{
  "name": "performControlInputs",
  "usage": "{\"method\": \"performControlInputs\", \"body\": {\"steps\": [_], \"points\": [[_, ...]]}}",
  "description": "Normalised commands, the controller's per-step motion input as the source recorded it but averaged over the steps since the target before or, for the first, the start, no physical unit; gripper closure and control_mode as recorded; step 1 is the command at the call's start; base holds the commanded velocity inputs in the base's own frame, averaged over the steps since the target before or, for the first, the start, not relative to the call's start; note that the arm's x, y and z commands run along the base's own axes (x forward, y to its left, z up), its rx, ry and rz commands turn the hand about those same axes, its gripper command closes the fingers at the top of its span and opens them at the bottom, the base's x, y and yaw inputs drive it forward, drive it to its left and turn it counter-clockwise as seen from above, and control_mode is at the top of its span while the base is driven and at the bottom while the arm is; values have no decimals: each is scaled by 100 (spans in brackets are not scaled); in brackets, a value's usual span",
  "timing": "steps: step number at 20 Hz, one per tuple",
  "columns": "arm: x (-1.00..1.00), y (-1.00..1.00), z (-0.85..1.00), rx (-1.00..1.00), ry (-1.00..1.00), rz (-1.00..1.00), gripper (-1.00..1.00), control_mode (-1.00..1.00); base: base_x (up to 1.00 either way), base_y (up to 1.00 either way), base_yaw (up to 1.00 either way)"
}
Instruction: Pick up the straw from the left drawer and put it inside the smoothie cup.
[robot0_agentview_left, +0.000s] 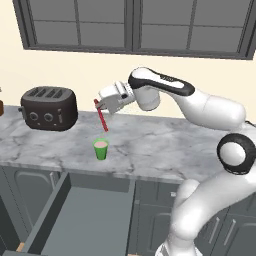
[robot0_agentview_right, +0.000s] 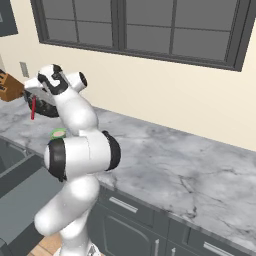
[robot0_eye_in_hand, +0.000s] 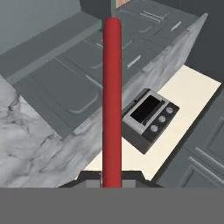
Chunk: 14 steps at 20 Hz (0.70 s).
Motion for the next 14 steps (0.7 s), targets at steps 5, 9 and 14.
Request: {"method": "performControlInputs", "body": {"steps": [5,9,14], "points": [[-58,-92,-52,5,-19,38,100,-100,0,0,0],[-4,-17,-32,12,-24,15,100,-100,0,0,0],[10,0,-20,9,-13,11,100,-100,0,0,0]]}}
